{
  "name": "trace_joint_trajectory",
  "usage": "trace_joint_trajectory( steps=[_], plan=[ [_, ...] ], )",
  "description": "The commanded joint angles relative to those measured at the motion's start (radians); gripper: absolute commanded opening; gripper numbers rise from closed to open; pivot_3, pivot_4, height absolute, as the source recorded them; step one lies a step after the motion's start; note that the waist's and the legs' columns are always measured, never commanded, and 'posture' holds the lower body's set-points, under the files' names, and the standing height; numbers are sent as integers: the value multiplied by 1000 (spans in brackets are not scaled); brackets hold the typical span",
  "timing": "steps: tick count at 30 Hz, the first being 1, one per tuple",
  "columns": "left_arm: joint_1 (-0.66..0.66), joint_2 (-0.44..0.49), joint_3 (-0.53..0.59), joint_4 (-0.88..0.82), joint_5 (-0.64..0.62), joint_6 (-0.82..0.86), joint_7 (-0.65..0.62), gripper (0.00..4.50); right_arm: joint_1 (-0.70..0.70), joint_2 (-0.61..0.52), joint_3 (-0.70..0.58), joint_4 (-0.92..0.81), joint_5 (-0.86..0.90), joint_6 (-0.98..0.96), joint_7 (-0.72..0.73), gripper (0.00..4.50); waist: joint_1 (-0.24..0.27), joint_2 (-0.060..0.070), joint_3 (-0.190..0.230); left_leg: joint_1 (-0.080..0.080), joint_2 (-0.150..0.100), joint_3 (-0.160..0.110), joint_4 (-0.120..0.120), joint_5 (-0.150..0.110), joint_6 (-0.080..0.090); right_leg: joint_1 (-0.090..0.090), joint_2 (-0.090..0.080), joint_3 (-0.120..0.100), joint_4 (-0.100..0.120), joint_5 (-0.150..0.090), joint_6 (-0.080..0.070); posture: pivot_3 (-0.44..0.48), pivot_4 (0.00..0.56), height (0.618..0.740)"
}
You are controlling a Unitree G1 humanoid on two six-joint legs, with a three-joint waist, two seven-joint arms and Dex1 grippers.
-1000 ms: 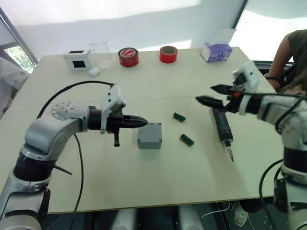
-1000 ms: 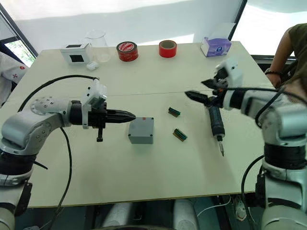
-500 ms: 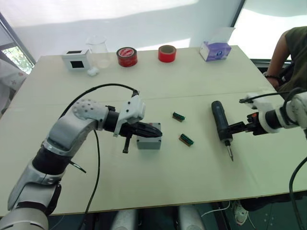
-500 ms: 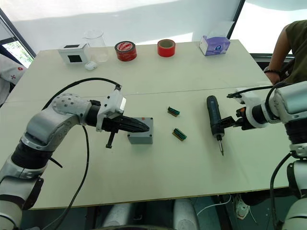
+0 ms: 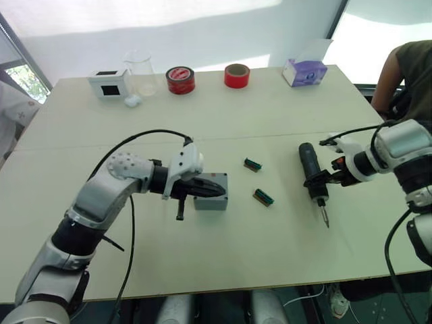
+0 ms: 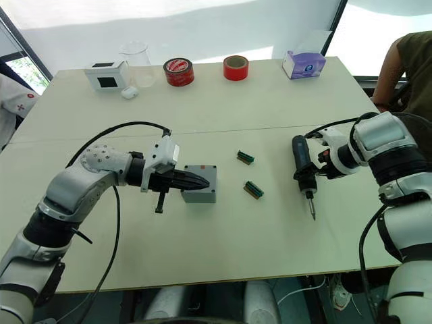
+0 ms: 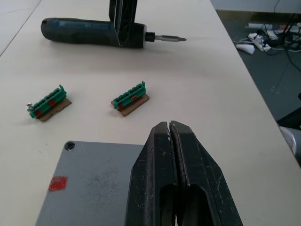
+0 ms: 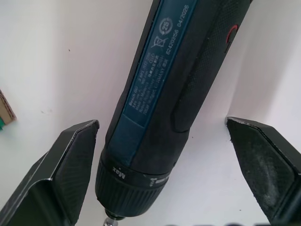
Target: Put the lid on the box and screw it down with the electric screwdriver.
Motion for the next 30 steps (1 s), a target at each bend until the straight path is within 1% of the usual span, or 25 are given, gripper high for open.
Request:
trace_joint_trajectory(
  steps=[1,4,5,10,11,13,15,16,17,19,20,21,23,25,27,28,30],
  plan=[
    [7,2,33,-48,-6,3,24,0,-12,11,63,-4,-52,-33,67,3065,1,0,0,0,0,0,0,0,0,0,0,0,0,0,0,0,150,740],
    [8,-4,28,-52,-3,3,37,0,-22,21,89,13,-95,-50,97,2023,0,0,0,0,0,0,0,0,-1,0,0,0,0,0,0,0,150,740],
    [7,-8,27,-51,-3,4,44,0,-24,23,96,16,-108,-56,106,1821,0,0,0,0,0,0,0,0,-1,0,0,0,0,0,0,0,150,740],
    [11,-9,37,-26,13,-9,70,0,-34,25,97,16,-152,-61,140,1821,1,0,0,0,0,0,0,2,-3,0,0,0,0,0,0,0,150,740],
    [13,-2,43,-13,20,-15,73,0,-50,31,81,40,-165,-79,133,1821,1,0,0,0,0,0,0,2,-3,0,0,0,0,0,0,0,150,740],
    [12,15,61,31,43,-36,80,0,-98,42,20,101,-202,-198,80,1821,0,0,0,0,0,0,0,2,-3,0,0,0,0,0,0,0,150,740],
    [13,35,82,74,59,-57,79,0,-161,71,-84,155,-184,-261,28,1821,-6,0,0,0,0,0,0,3,-6,0,0,0,0,0,0,0,150,740],
    [17,45,94,89,62,-64,76,0,-182,82,-145,151,-152,-290,27,1821,-6,2,1,0,0,0,0,3,-6,-1,0,0,1,0,0,0,150,740],
    [20,56,106,101,63,-67,73,0,-184,90,-234,114,-99,-344,25,1821,-6,3,2,0,0,0,-1,4,-7,-2,0,0,1,0,0,0,150,740],
    [27,73,126,112,63,-66,74,0,-124,112,-445,-39,12,-470,-12,1821,-7,3,3,-2,0,1,-2,4,-7,-5,0,0,2,0,0,0,150,740],
    [27,74,132,109,62,-58,79,0,-68,142,-562,-145,71,-529,-51,1821,-7,4,3,-3,0,0,-4,5,-8,-6,2,0,1,0,0,0,150,740],
    [30,77,142,103,55,-49,81,0,-8,179,-654,-259,121,-546,-94,1821,-4,3,2,-5,1,0,-4,5,-8,-8,2,0,1,0,0,0,150,740],
    [39,83,152,88,46,-30,82,0,119,283,-783,-491,210,-542,-192,1821,0,3,2,-5,2,-2,-5,5,-9,-8,3,-1,2,0,0,0,150,740],
    [46,88,158,79,40,-15,80,0,221,367,-836,-665,299,-502,-248,1821,5,1,1,-5,2,-2,-4,5,-9,-6,2,-1,2,0,0,0,150,740],
    [44,86,157,82,36,-2,81,0,329,462,-850,-821,381,-504,-289,1821,12,0,1,-5,0,-5,-2,5,-8,-2,0,-3,1,0,0,0,150,740],
    [46,88,161,86,33,-2,77,0,367,507,-848,-879,407,-506,-325,1821,17,0,1,-5,-1,-5,-1,5,-8,-2,0,-2,1,0,0,0,150,740],
    [37,82,146,96,41,1,76,0,438,582,-821,-951,393,-555,-390,1821,19,1,1,-4,-1,-4,1,4,-7,-2,0,-1,2,1,0,0,150,740]
  ],
)
